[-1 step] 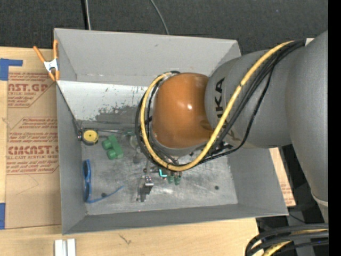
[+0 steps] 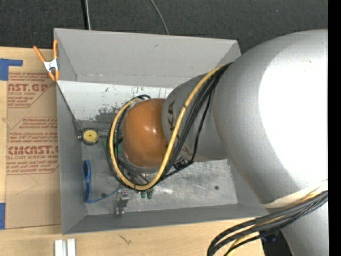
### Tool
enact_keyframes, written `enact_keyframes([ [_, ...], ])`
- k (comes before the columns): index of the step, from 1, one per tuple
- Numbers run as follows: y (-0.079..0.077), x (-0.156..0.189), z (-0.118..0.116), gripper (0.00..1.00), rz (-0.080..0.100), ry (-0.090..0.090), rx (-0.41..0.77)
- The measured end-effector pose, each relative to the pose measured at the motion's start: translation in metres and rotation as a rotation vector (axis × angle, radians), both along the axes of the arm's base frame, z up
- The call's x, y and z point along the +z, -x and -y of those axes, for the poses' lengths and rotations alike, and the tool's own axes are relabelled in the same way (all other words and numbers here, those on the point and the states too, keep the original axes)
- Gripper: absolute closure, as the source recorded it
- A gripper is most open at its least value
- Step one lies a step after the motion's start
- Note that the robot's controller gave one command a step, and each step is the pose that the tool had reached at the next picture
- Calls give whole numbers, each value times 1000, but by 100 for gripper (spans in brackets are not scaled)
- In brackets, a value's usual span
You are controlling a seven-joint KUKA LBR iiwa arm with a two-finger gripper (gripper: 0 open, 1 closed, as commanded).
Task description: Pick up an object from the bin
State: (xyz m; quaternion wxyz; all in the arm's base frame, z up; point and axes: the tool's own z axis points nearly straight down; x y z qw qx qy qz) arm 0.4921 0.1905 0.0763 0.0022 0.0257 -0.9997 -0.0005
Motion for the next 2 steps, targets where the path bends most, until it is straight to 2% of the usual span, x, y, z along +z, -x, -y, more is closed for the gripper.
enact_keyframes([
  [2, -2, 4, 2, 0, 4, 0, -3],
])
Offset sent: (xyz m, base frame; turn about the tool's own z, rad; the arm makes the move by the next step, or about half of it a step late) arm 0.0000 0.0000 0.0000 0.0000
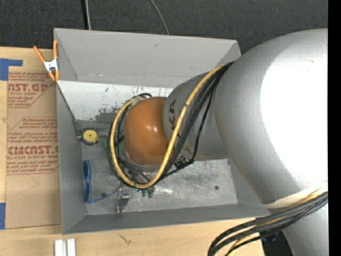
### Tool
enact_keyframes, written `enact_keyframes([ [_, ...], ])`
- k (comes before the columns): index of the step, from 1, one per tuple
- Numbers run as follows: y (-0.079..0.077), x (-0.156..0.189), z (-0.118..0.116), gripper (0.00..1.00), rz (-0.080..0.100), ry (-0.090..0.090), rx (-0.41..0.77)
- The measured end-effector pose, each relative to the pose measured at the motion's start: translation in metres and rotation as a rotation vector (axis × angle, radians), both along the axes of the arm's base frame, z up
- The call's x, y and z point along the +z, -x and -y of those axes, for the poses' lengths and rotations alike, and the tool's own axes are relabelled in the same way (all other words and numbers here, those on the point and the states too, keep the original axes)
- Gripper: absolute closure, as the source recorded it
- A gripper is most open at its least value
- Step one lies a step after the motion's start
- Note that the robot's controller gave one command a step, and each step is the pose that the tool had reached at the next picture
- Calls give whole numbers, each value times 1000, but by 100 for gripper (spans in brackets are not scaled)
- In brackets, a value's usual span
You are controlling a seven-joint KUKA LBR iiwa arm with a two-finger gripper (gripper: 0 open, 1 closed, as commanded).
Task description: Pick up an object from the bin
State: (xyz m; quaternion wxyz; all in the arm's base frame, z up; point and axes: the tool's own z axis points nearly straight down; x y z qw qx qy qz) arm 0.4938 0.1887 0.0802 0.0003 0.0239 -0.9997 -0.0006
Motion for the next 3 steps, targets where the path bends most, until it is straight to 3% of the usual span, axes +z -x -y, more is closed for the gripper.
enact_keyframes([
  [1, 0, 0, 0, 0, 0, 0, 0],
  [2, -15, 48, 1, 0, 4, -1, -324],
  [3, -19, -9, -55, 0, 5, -1, -84],
])
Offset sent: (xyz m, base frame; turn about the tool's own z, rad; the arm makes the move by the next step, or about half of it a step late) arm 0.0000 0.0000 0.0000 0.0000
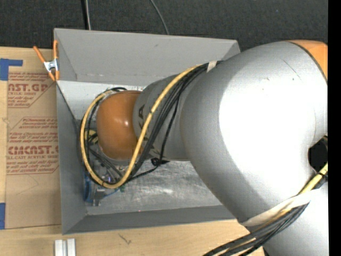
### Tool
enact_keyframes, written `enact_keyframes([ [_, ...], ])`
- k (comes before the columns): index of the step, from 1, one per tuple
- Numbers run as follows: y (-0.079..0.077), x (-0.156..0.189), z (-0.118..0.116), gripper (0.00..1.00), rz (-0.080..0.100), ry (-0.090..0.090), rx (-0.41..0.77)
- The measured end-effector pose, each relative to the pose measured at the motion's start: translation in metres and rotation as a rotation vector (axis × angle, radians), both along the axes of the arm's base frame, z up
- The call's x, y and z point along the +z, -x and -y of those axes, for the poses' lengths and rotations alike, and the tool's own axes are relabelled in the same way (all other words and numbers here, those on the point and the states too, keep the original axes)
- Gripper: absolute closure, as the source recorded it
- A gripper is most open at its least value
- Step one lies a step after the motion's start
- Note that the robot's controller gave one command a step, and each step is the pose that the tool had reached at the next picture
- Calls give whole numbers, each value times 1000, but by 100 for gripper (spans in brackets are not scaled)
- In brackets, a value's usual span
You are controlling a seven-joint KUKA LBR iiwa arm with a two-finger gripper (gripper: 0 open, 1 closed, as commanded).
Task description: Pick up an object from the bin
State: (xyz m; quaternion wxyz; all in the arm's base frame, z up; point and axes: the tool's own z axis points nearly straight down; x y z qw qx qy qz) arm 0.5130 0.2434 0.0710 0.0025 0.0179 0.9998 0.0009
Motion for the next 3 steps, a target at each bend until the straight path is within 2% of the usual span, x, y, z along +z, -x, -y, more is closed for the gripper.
enact_keyframes([
  [1, 0, 2, -1, 100, -1, -2, -1],
  [2, -9, 95, 10, 100, 3, -2, 23],
  [3, -9, 213, 14, 100, 5, -3, 40],
])
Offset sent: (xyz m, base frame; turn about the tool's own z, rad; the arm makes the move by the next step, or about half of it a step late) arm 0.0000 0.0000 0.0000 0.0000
